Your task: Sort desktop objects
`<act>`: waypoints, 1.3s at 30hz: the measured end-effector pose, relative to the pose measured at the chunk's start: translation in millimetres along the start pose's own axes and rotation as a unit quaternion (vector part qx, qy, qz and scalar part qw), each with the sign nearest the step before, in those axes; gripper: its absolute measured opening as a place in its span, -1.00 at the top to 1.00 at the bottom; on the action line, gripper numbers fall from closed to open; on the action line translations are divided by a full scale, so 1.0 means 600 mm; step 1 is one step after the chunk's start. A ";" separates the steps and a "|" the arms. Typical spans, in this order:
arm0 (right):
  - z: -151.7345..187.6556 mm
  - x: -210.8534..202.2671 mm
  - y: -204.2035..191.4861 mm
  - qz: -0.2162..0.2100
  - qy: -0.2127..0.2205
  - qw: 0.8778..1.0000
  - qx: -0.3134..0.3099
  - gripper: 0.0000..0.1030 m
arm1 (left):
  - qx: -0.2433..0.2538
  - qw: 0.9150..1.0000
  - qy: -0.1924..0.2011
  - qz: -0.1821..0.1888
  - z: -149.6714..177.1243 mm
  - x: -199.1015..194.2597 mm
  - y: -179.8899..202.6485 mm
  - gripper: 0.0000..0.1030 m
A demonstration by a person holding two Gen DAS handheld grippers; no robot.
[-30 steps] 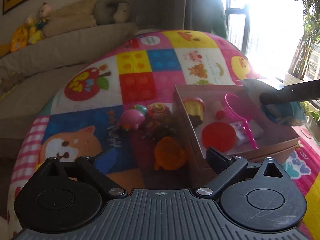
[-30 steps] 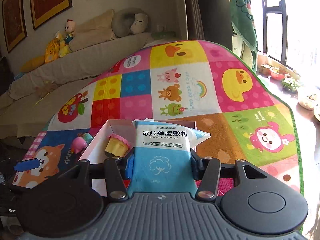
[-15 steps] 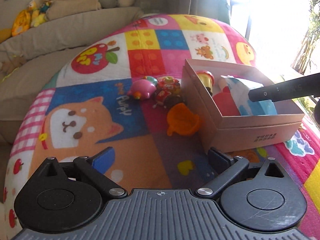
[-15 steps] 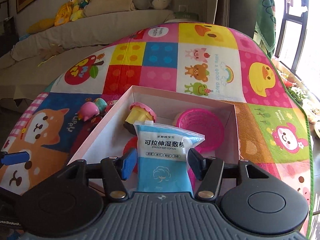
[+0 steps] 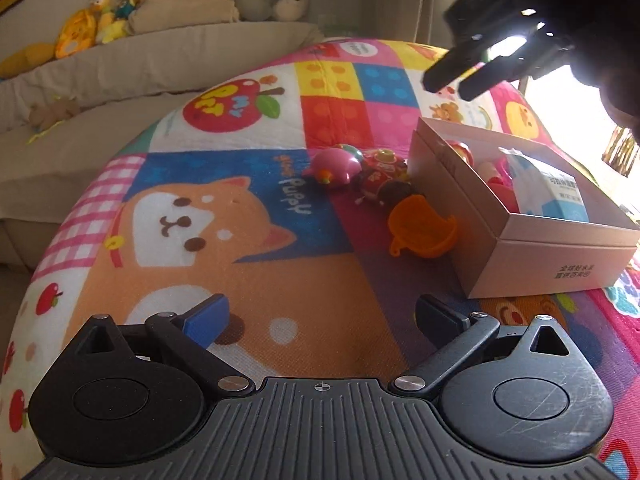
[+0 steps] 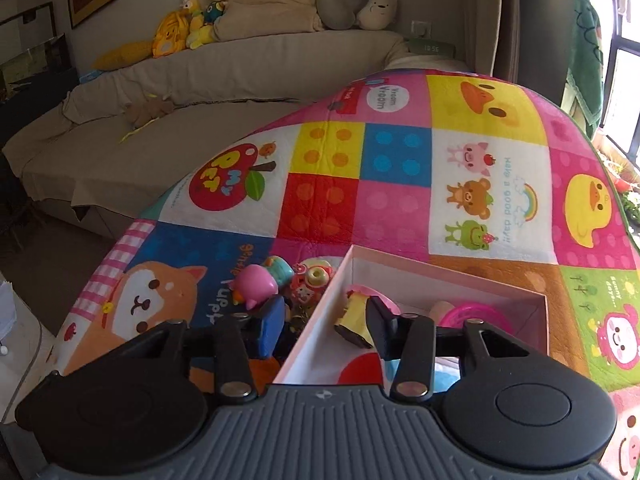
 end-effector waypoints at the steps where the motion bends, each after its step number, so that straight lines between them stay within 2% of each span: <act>1: -0.019 0.021 -0.009 -0.001 -0.013 1.000 0.001 0.34 | -0.005 1.000 0.005 0.005 0.000 -0.002 -0.002 -0.98; 4: -0.079 0.119 -0.018 0.033 -0.058 0.998 0.012 0.34 | -0.021 1.000 0.006 0.023 0.001 -0.003 -0.009 -0.99; 6: -0.102 0.183 -0.004 0.061 -0.084 0.994 0.032 0.34 | -0.033 0.999 -0.002 0.031 0.002 0.000 -0.014 -0.99; 8: -0.112 0.238 0.014 0.072 -0.114 0.989 0.060 0.34 | -0.043 0.998 -0.011 0.042 0.003 0.005 -0.018 -0.99; 12: -0.106 0.298 0.036 0.086 -0.154 0.981 0.081 0.34 | -0.043 0.998 -0.010 0.048 0.005 0.003 -0.018 -1.00; 14: -0.100 0.299 0.033 0.089 -0.151 0.982 0.071 0.33 | -0.038 0.998 -0.010 0.051 0.005 0.002 -0.015 -1.00; 18: -0.077 0.276 -0.001 0.053 -0.159 0.985 0.045 0.33 | -0.027 0.998 -0.013 0.057 0.007 0.001 -0.009 -1.00; 23: -0.016 0.240 -0.080 0.006 -0.181 0.983 -0.036 0.33 | -0.002 0.998 -0.024 0.058 0.016 -0.002 -0.001 -1.00; 25: 0.013 0.218 -0.113 -0.026 -0.198 0.978 -0.063 0.32 | 0.003 0.998 -0.027 0.053 0.022 -0.006 0.000 -1.00; 28: 0.052 0.166 -0.151 -0.097 -0.220 0.968 -0.073 0.32 | 0.010 0.998 -0.027 0.048 0.030 -0.013 0.001 -1.00; 29: 0.058 0.139 -0.154 -0.114 -0.208 0.969 -0.071 0.32 | 0.012 0.998 -0.027 0.048 0.032 -0.015 0.001 -1.00; 31: 0.062 0.070 -0.138 -0.118 -0.148 0.979 -0.072 0.31 | 0.013 0.999 -0.027 0.045 0.035 -0.017 0.001 -1.00; 33: 0.062 0.003 -0.088 -0.095 -0.080 0.991 -0.055 0.12 | 0.012 0.999 -0.026 0.043 0.036 -0.018 0.000 -1.00; 35: 0.074 -0.057 -0.011 -0.022 -0.002 0.999 -0.031 0.00 | 0.013 0.999 -0.026 0.041 0.036 -0.019 0.000 -1.00; 36: 0.090 -0.084 0.018 0.026 0.027 0.999 -0.025 -0.10 | 0.014 0.999 -0.025 0.039 0.035 -0.020 0.002 -1.00; 38: 0.133 -0.119 0.080 0.101 0.057 0.993 0.001 -0.27 | 0.015 0.999 -0.025 0.039 0.036 -0.022 0.005 -1.00; 39: 0.158 -0.128 0.107 0.119 0.057 0.991 0.027 -0.33 | 0.015 0.999 -0.026 0.041 0.037 -0.023 0.008 -1.00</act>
Point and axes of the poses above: each gripper's, at about its wrist camera, not at the fingertips, and x roughly the way its jaws point, y to its right, z to its underside, the point moved 9 cm from there along x, roughly the way its jaws point, and after that the axes turned 10 degrees about -y, right-handed, at the moved point
